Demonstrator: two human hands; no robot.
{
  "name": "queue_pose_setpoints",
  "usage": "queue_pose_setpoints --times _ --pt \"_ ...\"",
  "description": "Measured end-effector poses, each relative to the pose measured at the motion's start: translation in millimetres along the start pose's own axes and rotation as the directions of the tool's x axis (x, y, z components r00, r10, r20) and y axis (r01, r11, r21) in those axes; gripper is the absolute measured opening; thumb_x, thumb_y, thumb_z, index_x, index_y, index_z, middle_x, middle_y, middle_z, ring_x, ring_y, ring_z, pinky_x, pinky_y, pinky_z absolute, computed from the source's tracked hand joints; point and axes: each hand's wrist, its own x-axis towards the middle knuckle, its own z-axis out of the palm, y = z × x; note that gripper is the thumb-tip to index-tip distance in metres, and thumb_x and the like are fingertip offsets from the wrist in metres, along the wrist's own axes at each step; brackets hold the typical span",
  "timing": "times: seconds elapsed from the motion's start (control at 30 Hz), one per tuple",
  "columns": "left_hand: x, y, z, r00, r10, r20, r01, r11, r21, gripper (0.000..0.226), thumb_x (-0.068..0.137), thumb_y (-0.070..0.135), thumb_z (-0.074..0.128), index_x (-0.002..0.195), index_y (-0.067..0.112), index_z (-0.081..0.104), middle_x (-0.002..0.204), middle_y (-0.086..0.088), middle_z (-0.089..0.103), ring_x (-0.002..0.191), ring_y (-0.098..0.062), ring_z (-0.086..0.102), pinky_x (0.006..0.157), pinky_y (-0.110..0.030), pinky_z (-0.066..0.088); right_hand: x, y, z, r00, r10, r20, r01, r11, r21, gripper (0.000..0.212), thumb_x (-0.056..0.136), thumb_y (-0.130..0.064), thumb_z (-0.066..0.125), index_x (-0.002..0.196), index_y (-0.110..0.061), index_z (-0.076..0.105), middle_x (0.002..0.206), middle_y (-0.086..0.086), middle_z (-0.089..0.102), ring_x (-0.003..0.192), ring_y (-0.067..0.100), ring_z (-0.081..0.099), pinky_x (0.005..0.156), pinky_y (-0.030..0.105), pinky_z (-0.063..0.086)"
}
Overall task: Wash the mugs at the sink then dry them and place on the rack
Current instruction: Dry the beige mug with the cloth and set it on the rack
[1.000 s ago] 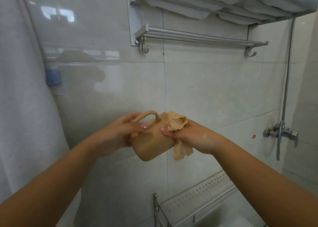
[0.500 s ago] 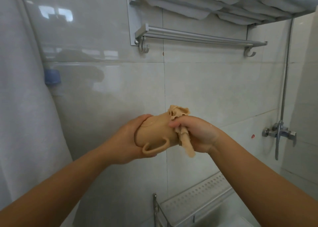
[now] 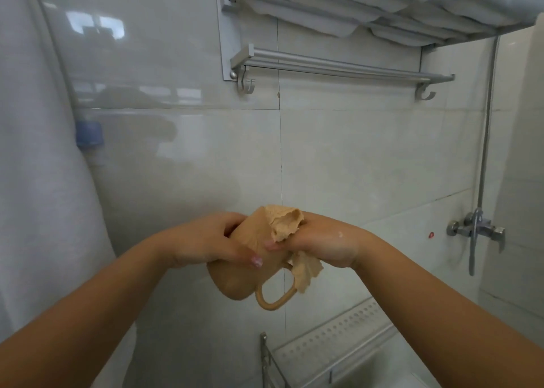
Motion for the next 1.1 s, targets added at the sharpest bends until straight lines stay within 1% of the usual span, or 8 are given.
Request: queue_pose_setpoints --times 0.17,0.27,0.37,0.47,0.6,0.67,0.9,1.1 --pt "4.6 -2.3 25.4 0.938 0.183 -0.295 -0.075 0.936 0.344 0.080 0.058 0.031 0.086 0.129 0.036 0.048 0.116 0.019 0.060 0.100 -0.004 0.062 0.084 -0.034 0.055 6.7 7.3 4.4 0.980 0.162 -0.119 -0.114 0.935 0.335 0.018 0.096 -0.019 0.052 0.107 -0.009 0.062 0.103 0.012 0.066 0.096 0.028 0.062 0.094 0.047 0.048" --pt "4.9 -10.4 32.1 0.869 0.350 -0.350 -0.139 0.852 0.505 0.087 0.061 0.035 0.088 0.135 0.037 0.041 0.113 0.034 0.047 0.103 0.003 0.052 0.086 -0.018 0.045 8.3 6.3 7.8 0.968 0.229 -0.099 -0.157 0.868 0.472 0.034 0.087 -0.022 0.060 0.116 -0.006 0.059 0.110 0.022 0.063 0.103 0.038 0.060 0.097 0.060 0.045" --pt "2.6 -17.1 28.8 0.866 0.333 -0.374 -0.163 0.894 0.418 0.090 0.058 0.038 0.089 0.127 0.049 0.033 0.116 0.039 0.044 0.107 0.013 0.050 0.087 -0.008 0.042 -1.3 -1.8 11.2 0.983 0.161 -0.086 -0.166 0.985 -0.043 0.022 0.084 -0.014 0.059 0.102 -0.003 0.062 0.094 0.018 0.064 0.086 0.024 0.064 0.077 0.031 0.052" --pt "-0.2 -19.6 23.3 0.870 0.345 -0.352 -0.169 0.880 0.445 0.094 0.055 0.043 0.087 0.130 0.051 0.032 0.126 0.034 0.045 0.116 0.008 0.049 0.095 -0.015 0.043 -12.9 -5.8 14.5 0.985 0.170 0.005 -0.139 0.824 -0.548 0.022 0.084 -0.008 0.056 0.065 -0.008 0.045 0.066 0.000 0.045 0.057 0.011 0.039 0.052 0.021 0.031" --pt "-4.6 -12.1 22.0 0.914 0.347 -0.210 -0.173 0.802 0.572 0.098 0.060 0.037 0.089 0.139 0.046 0.031 0.128 0.038 0.036 0.118 0.013 0.041 0.095 -0.005 0.032 -15.7 1.0 21.8 0.989 0.136 0.051 -0.031 0.543 -0.839 0.021 0.083 -0.016 0.054 0.068 -0.011 0.040 0.066 -0.001 0.040 0.055 0.011 0.033 0.051 0.021 0.029" --pt "-4.6 -9.7 25.5 0.928 0.341 -0.154 -0.179 0.767 0.617 0.100 0.061 0.036 0.089 0.145 0.037 0.033 0.130 0.033 0.036 0.120 0.010 0.038 0.096 -0.003 0.028 -13.9 0.4 23.5 0.973 0.208 0.099 -0.032 0.548 -0.836 0.018 0.087 -0.020 0.054 0.073 -0.011 0.047 0.067 -0.002 0.043 0.055 0.010 0.037 0.052 0.019 0.032" --pt "-2.7 -22.9 35.3 0.852 0.480 -0.207 -0.246 0.718 0.651 0.091 0.066 0.050 0.076 0.144 0.026 0.037 0.133 0.023 0.041 0.121 0.001 0.040 0.098 0.002 0.021 -4.4 0.7 20.1 0.968 0.241 0.067 -0.234 0.967 -0.097 0.012 0.067 -0.012 0.069 0.074 -0.016 0.060 0.073 -0.001 0.058 0.069 0.010 0.056 0.062 0.019 0.047" --pt "-4.8 -27.6 42.9 0.816 0.504 -0.284 -0.212 0.717 0.664 0.087 0.066 0.053 0.063 0.142 0.032 0.027 0.137 0.020 0.041 0.122 0.000 0.038 0.102 -0.017 0.031 -1.7 2.5 22.6 0.975 0.206 -0.078 -0.140 0.853 0.503 0.024 0.055 -0.006 0.056 0.079 -0.008 0.059 0.062 0.006 0.060 0.059 0.018 0.060 0.062 0.033 0.046"
